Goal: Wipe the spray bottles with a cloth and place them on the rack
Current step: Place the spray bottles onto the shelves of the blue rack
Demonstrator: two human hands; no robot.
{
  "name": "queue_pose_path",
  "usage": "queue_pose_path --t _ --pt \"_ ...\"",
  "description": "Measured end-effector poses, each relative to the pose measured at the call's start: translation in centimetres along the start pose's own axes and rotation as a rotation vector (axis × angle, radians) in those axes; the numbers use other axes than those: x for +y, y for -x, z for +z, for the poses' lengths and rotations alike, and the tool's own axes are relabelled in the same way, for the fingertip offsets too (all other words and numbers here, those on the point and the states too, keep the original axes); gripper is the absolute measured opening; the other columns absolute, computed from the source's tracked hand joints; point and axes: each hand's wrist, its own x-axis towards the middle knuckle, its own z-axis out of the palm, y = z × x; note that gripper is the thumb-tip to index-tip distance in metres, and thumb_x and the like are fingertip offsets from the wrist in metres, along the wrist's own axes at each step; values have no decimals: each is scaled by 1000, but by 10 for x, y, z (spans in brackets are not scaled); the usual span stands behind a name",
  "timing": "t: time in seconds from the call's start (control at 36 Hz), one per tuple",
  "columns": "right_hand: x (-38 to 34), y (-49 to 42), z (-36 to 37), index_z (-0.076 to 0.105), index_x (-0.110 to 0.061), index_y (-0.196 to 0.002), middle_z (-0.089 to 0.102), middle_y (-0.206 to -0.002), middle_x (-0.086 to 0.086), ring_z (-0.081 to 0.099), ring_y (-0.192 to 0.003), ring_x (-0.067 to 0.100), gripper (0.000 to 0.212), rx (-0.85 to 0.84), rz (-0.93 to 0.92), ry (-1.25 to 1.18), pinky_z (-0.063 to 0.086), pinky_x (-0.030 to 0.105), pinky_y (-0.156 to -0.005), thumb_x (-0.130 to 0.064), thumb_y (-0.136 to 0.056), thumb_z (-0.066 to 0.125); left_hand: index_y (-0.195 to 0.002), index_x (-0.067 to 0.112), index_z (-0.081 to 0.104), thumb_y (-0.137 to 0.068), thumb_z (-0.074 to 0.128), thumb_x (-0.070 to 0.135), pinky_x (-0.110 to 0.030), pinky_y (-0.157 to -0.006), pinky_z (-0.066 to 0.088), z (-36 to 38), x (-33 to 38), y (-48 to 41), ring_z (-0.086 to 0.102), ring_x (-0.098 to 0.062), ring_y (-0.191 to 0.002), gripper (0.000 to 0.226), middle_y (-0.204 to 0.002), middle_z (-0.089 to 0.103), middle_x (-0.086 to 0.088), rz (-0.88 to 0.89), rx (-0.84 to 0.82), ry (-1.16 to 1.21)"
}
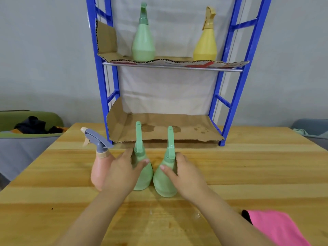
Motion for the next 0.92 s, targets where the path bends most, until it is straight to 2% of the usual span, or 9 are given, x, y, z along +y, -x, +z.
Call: queue_pose_path --t 0.08,0.14,0.25,0.36,0.42,0.56,0.69,0.83,0.92 --pt "1 -2 0 42 -24 -124 52 -111 -6 53 -96 14 44 -9 5 -12 44 30 -73 -55 -93 42 -112 23 59 -81 67 47 -34 -71 50 -1 1 -1 58 -16 -85 40 -88 65 5 2 13 6" --pt "2 -3 -3 44 -22 -120 51 -105 -6 52 -93 15 40 -36 14 -39 43 30 -72 -53 -94 44 -111 27 61 -80 67 48 -34 -73 52 -3 4 1 59 -13 -86 37 -88 66 8 18 15 14" --pt "9 -8 -13 48 -20 -109 56 -99 -2 57 -91 19 34 -73 32 -64 48 37 -76 -50 -92 48 -105 33 63 -78 68 50 -26 -70 49 -10 21 1 57 -7 -84 32 -88 66 14 70 36 57" --pt "20 -10 -27 49 -20 -101 60 -97 0 59 -89 23 30 -49 60 -28 50 42 -78 -49 -91 49 -99 35 65 -76 70 51 -22 -71 47 -16 43 -8 57 -2 -85 28 -89 66 17 83 -1 106" --pt "27 -12 -37 49 -21 -98 60 -95 -1 59 -87 23 30 -20 78 -19 50 43 -77 -49 -91 49 -98 33 66 -76 71 49 -25 -72 49 -16 52 -16 58 0 -86 28 -90 66 17 87 -18 134" --pt "45 -28 -67 50 -24 -94 62 -92 -2 59 -85 23 25 78 112 -36 50 42 -76 -48 -89 52 -98 32 66 -74 73 48 -30 -76 51 -6 73 -45 60 -8 -91 30 -92 65 16 113 -32 146" --pt "59 -59 -99 50 -21 -94 61 -87 -1 59 -84 25 27 164 130 -12 49 39 -71 -47 -89 52 -112 27 64 -76 71 50 -31 -82 51 9 87 -85 60 -16 -98 44 -108 66 6 147 -29 89" --pt "70 -101 -119 51 -20 -94 61 -85 0 59 -82 25 22 226 111 -52 47 37 -70 -41 -91 54 -110 25 63 -78 70 48 -34 -79 54 31 99 -124 62 -17 -93 40 -107 66 4 143 -25 92" --pt "77 -126 -124 50 -17 -91 57 -81 1 57 -77 25 23 236 120 -49 43 35 -63 -40 -92 52 -111 24 62 -79 70 46 -33 -77 54 45 104 -147 62 -18 -92 39 -107 66 4 128 -37 130"
